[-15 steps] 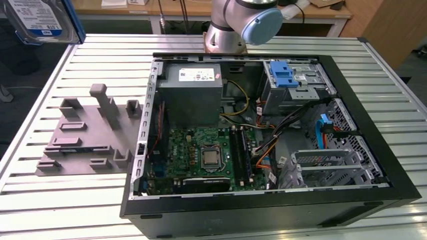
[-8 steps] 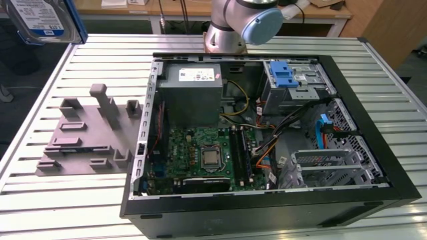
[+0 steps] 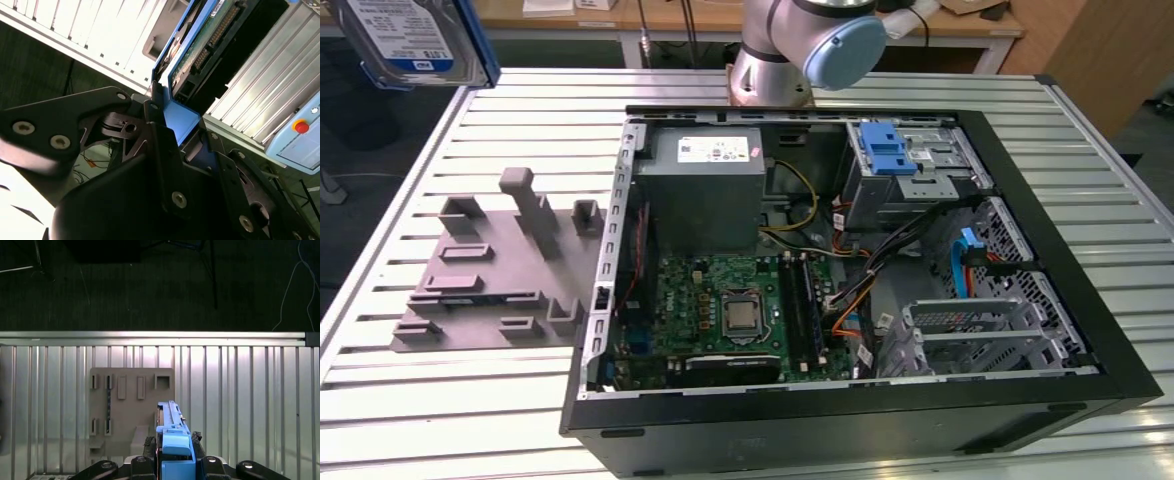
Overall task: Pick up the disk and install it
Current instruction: 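Pick up the disk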
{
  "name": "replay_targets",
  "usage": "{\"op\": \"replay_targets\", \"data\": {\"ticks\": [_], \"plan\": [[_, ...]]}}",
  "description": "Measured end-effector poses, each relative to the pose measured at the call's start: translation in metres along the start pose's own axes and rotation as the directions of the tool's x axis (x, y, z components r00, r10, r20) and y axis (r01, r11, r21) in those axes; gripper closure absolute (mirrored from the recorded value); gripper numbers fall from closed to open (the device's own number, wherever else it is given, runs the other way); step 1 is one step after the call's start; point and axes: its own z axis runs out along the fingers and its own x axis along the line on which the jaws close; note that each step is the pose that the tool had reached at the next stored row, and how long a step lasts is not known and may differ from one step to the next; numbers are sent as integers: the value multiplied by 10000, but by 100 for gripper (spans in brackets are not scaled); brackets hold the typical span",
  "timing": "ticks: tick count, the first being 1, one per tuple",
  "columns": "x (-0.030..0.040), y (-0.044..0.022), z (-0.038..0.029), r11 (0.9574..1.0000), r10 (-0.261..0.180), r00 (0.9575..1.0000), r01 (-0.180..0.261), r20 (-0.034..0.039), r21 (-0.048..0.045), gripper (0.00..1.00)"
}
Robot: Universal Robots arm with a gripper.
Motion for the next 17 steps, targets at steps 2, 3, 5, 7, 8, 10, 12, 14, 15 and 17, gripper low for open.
{"op": "replay_targets", "data": {"ticks": [2,3,5,7,8,10,12,14,15,17], "plan": [[0,-11,0,10000,1,10000,-1,0,0,64],[-1,-16,-1,10000,1,10000,-1,0,-1,64],[-1,-26,0,10000,1,10000,-1,0,0,64],[-1,-35,-1,10000,1,10000,-1,0,-1,64],[-1,-39,-1,10000,1,10000,-1,0,-1,64],[-1,-48,-1,10000,0,10000,0,0,-1,64],[-1,-59,-1,10000,0,10000,0,0,0,64],[-1,-71,-1,10000,0,10000,0,0,0,64],[-1,-76,-1,10000,1,10000,-1,0,0,64],[-1,-85,-1,10000,1,10000,-1,0,-1,64]]}}
